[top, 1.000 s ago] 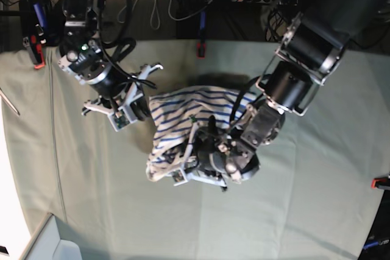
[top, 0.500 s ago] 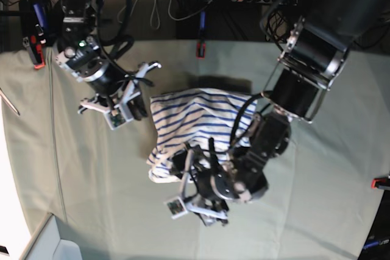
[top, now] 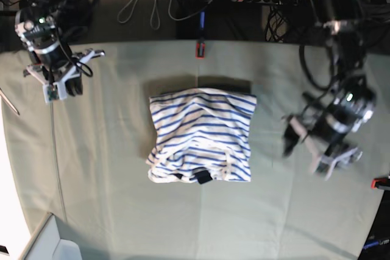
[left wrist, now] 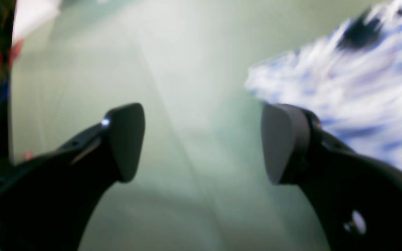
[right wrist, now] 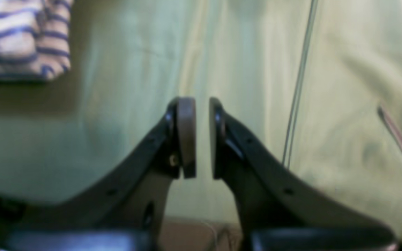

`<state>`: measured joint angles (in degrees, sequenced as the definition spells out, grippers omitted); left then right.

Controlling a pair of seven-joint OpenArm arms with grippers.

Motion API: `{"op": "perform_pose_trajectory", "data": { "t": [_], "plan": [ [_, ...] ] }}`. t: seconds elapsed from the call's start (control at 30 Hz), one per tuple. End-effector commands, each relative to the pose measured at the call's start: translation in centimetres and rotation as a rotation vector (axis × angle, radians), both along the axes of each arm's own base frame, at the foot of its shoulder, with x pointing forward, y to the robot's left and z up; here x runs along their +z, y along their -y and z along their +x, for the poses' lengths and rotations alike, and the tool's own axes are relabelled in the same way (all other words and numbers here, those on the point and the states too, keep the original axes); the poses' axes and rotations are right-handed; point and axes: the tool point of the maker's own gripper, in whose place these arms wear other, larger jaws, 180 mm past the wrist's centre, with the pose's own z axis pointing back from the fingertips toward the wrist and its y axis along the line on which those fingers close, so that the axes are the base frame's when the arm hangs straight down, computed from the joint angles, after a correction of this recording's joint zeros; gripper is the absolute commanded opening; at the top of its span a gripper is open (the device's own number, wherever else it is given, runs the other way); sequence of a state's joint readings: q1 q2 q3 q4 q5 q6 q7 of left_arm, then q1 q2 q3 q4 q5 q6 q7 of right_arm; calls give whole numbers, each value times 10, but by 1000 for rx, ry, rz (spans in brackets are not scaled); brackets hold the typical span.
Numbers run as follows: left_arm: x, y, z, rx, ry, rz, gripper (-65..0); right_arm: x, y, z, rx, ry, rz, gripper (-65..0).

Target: Layout the t-shirt on the table in an organized manner, then fold the t-shirt properly

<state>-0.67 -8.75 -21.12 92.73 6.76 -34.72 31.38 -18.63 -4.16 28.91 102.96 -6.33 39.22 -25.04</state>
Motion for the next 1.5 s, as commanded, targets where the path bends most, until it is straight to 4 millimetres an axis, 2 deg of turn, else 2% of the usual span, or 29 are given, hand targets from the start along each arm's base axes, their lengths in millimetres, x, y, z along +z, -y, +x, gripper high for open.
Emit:
{"op": "perform_pose_trajectory", "data": {
  "t": [0.0,0.03,0.1,0.2,0.23,0.3,0.4,0.53,0.63,0.73,0.83,0.93,0.97,1.07,1.13,1.27,1.37,1.47],
  "plan": [
    [6,-18,-9,45,23,3,-148,6,0,-2,5,23,5,-595],
    [-6,-37,-30,101,-14,8,-148,2,1,-9,-7,7,10,-595],
    [-26,-62,-65,172,-84,20,-148,-4,-1,-19,-18,-14,22,-595],
    [-57,-86,-125,262,-202,27,-155,-11,-7,-31,-21,-40,40,-595],
    [-63,-96,-144,304,-230,28,-181,-13,-9,-35,-23,-47,45,-595],
    [-73,-108,-178,379,-279,22,-260,-17,-11,-43,-33,-69,53,-595],
    [-85,-122,-230,507,-346,2,-421,-27,-18,-63,-44,-117,74,-595],
    [-104,-128,-282,611,-439,-25,-639,-37,-19,-89,-45,-179,75,-596],
    [-135,-117,-310,634,-534,-85,-639,-50,-25,-110,-40,-240,96,-596],
    [-175,-101,-329,669,-632,-190,-650,-76,-40,-132,-36,-325,155,-597],
    [-212,-88,-325,683,-702,-292,-650,-111,-54,-157,-58,-427,234,-597],
    [-254,-63,-318,668,-750,-422,-650,-150,-77,-182,-81,-544,335,-597],
    [-268,-49,-317,644,-772,-465,-650,-161,-88,-189,-85,-571,374,-597],
    [-294,-14,-320,580,-804,-539,-650,-186,-115,-203,-96,-601,464,-597],
    [-306,-7,-327,622,-797,-512,-650,-200,-128,-209,-113,-588,523,-597],
    [-316,-27,-339,688,-757,-281,-650,-234,-115,-224,-293,-573,433,-597],
    [-320,-18,-343,679,-771,-180,-650,-255,-89,-246,-435,-581,242,-597],
    [-322,-10,-341,640,-780,-157,-650,-254,-55,-268,-516,-553,-41,-596]
  ]
}}
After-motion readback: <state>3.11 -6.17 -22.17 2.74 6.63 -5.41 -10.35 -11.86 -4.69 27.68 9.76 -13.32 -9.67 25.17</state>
